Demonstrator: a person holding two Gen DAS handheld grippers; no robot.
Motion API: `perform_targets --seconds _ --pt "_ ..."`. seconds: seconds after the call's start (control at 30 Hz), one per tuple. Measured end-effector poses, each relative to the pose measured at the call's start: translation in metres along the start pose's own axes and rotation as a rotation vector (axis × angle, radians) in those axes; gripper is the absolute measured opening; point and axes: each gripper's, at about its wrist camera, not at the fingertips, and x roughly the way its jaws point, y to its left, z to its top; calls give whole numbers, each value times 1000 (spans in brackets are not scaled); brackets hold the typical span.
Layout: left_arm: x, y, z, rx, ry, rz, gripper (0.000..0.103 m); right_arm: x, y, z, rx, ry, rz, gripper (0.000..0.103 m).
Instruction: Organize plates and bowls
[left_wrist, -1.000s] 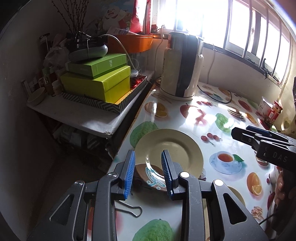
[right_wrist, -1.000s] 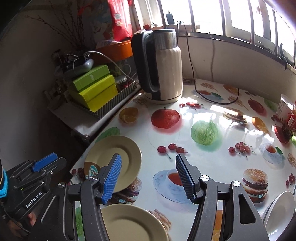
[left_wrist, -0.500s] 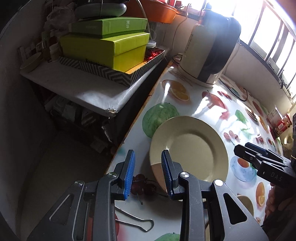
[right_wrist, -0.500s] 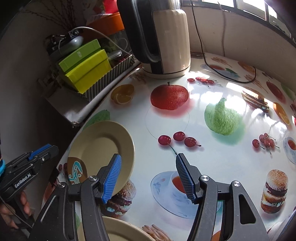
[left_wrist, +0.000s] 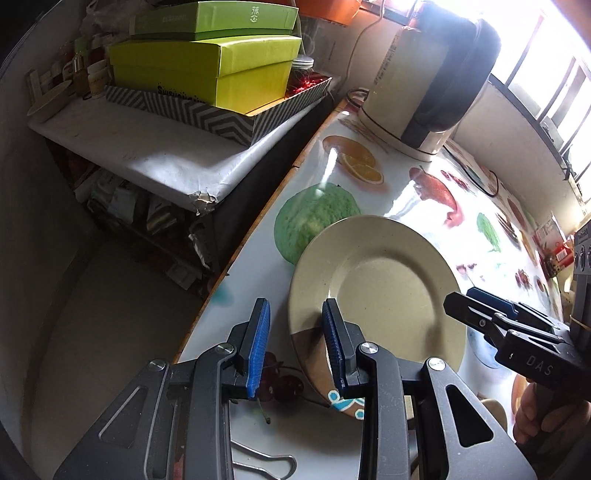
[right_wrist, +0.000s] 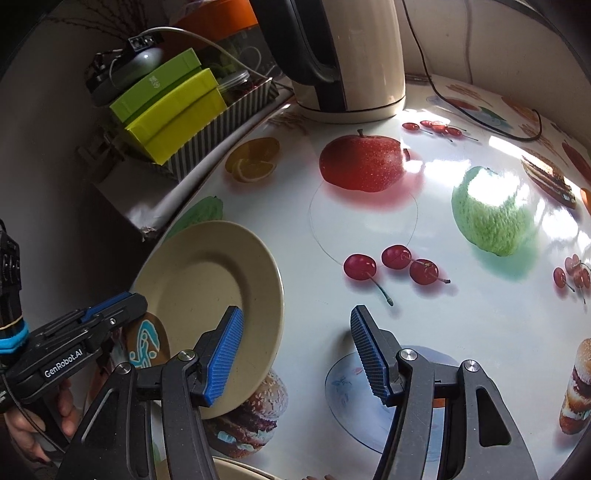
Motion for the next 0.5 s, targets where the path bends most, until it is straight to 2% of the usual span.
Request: perform_targets --seconds 0.1,0.5 --pt "3 -2 0 2 9 -11 30 2 2 1 -9 1 -2 50" --pt "4 -4 -2 3 7 -25 27 7 6 1 -1 11 42 31"
